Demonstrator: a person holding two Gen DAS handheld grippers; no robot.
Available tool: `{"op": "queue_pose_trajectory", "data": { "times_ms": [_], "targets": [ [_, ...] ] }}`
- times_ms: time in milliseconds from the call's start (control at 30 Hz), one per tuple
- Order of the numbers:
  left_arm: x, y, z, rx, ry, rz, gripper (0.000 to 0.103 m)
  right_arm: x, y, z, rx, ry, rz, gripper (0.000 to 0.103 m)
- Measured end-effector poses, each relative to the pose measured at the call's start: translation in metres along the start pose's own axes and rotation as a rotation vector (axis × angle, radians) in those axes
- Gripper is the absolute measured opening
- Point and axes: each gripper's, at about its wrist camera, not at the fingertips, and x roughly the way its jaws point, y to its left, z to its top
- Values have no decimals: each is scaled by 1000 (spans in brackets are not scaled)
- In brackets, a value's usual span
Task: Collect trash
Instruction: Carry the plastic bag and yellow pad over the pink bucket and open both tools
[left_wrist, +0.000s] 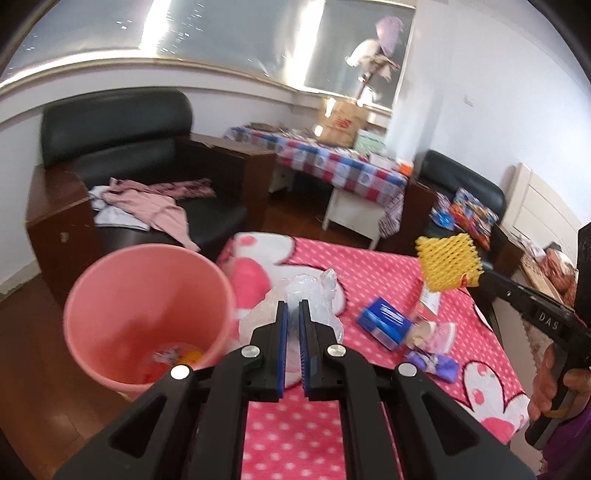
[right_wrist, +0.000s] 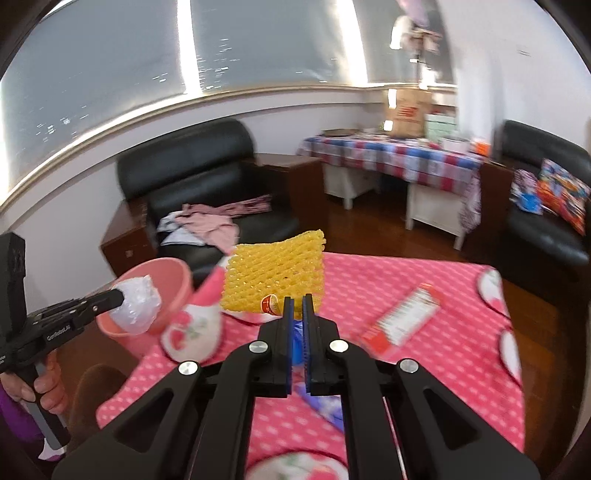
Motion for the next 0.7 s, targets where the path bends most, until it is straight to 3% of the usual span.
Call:
{"op": "queue_pose_trajectory", "data": {
  "times_ms": [333, 700],
  "targets": [
    [-27, 63, 8, -72, -54, 105, 5, 50, 96, 23, -175, 23, 133, 5],
    [-12, 115, -5, -145, -4, 161, 5, 106, 174, 18, -341, 132, 187, 5]
  ]
}}
